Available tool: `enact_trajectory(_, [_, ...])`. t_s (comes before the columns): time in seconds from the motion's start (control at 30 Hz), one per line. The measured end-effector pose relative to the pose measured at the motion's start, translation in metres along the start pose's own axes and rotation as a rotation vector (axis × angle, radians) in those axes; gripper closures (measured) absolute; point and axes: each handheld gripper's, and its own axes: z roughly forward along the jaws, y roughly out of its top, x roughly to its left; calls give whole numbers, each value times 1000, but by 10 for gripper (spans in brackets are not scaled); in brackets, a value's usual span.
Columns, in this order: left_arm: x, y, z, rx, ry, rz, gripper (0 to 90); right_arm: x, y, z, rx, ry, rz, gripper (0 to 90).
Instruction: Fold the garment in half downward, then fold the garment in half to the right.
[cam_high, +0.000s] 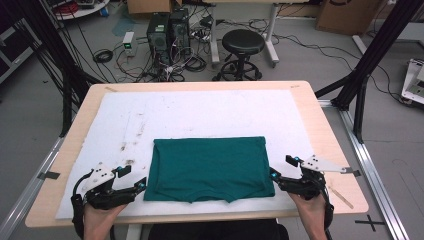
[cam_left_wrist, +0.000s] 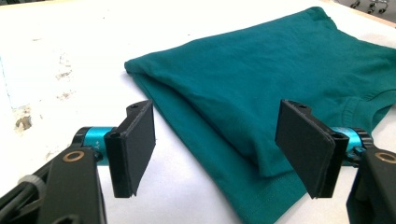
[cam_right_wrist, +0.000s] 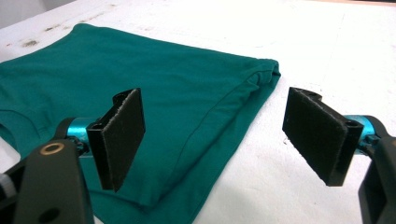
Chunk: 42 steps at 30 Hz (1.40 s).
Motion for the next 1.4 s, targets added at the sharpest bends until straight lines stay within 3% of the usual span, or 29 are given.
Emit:
enact_trajectory(0.4, [-1, -1, 2, 18, -3, 3, 287, 3, -2, 6, 33, 23, -5, 216])
enact_trajectory(0.8, [-3, -2, 4, 16, -9, 8, 288, 0, -2, 7, 35, 18, 8, 217])
enact_trajectory(0.97, [-5, -4, 7, 23, 7, 3, 288, 3, -2, 7, 39, 28, 3, 217])
enact_trajectory(1.03, [-9, -5, 9, 20, 38, 27, 296, 3, -2, 7, 38, 29, -1, 217])
enact_trajectory(1.3, [-26, -7, 32, 55, 74, 18, 298, 7, -5, 8, 56, 32, -19, 219])
enact_trajectory(1.4, [-33, -9, 41, 91, 107, 27, 298, 7, -5, 8, 58, 36, -20, 229])
